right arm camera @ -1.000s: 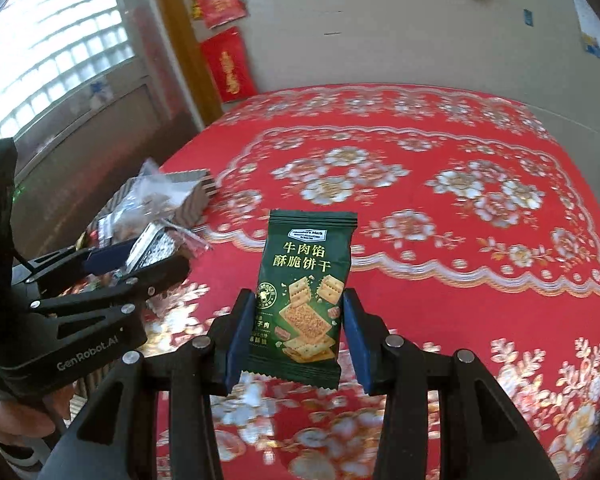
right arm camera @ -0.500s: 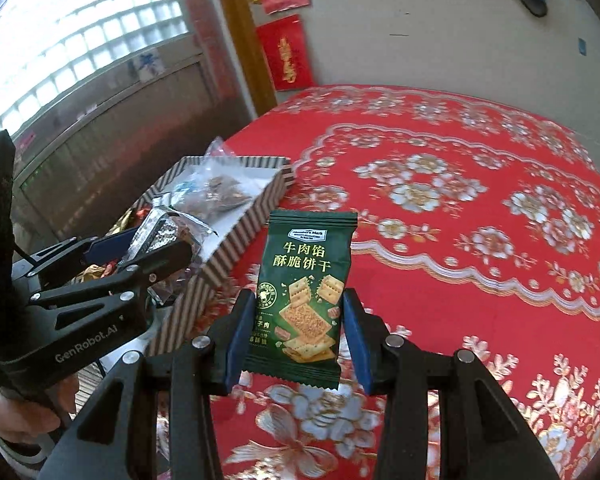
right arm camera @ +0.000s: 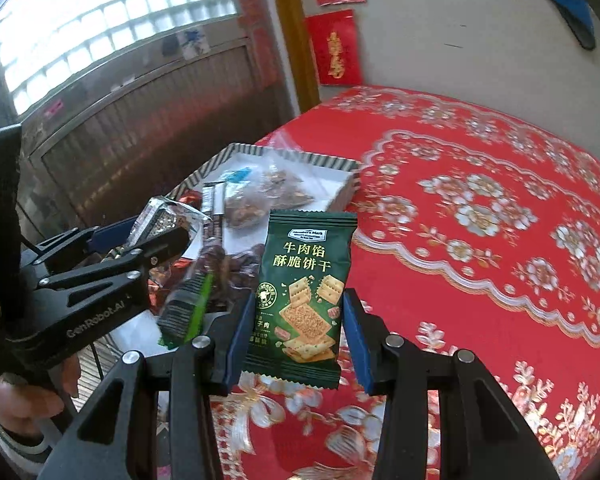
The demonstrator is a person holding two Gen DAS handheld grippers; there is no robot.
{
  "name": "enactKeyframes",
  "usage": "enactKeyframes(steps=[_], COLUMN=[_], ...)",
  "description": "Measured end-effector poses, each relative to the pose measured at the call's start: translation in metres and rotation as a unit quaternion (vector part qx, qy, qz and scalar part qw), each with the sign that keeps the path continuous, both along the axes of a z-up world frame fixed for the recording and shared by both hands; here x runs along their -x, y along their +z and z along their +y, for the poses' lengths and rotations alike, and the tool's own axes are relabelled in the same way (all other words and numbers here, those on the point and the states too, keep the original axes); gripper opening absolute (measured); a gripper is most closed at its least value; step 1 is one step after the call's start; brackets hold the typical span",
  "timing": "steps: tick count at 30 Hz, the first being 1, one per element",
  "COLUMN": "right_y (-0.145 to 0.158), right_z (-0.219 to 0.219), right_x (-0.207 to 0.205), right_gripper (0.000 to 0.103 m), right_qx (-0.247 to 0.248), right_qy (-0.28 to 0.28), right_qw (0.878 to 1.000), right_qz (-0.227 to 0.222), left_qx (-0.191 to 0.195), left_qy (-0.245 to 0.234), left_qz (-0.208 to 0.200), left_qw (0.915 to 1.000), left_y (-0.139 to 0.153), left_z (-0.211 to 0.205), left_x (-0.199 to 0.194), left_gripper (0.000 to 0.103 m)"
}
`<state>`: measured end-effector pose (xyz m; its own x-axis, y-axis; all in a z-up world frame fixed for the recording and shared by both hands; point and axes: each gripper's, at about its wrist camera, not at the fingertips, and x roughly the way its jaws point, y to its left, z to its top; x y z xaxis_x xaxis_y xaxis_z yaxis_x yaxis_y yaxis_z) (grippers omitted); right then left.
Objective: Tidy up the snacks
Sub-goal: 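Carry the clear cookie packet and green cracker packet over the white box, then lower both packets into the box and open both grippers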
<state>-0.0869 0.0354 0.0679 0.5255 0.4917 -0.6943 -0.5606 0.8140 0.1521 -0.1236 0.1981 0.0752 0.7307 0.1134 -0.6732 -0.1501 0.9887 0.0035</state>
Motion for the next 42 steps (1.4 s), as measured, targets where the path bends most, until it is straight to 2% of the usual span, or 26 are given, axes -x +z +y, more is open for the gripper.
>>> enactKeyframes(steps=[11, 19, 36, 38, 40, 42], right_y=[-0.002, -0.007, -0.019, -0.019, -0.017, -0.014], right_z=[0.049, 0.082, 0.106, 0.105, 0.101, 0.093], right_x=[-0.005, -0.009, -0.015, -0.015, -0.013, -0.009], right_gripper=[0.044, 0.044, 0.044, 0.044, 0.045, 0.051], right_qx=[0.018, 0.032, 0.045, 0.042, 0.037, 0.030], right_qy=[0.043, 0.068, 0.078, 0.076, 0.071, 0.064], right_qw=[0.999, 0.997, 0.996, 0.996, 0.997, 0.997], right_qz=[0.006, 0.013, 0.024, 0.021, 0.016, 0.010], left_qx=[0.005, 0.003, -0.002, -0.004, -0.004, 0.012], left_qy=[0.059, 0.055, 0.069, 0.074, 0.076, 0.077], left_qz=[0.012, 0.025, 0.028, 0.028, 0.025, 0.017], left_qw=[0.9982, 0.9981, 0.9972, 0.9969, 0.9968, 0.9968], left_y=[-0.020, -0.036, -0.045, -0.045, -0.046, -0.045], left_z=[0.051, 0.054, 0.060, 0.060, 0.061, 0.063], left_x=[0.019, 0.018, 0.011, 0.011, 0.012, 0.014], left_gripper=[0.053, 0.053, 0.055, 0.060, 0.076, 0.081])
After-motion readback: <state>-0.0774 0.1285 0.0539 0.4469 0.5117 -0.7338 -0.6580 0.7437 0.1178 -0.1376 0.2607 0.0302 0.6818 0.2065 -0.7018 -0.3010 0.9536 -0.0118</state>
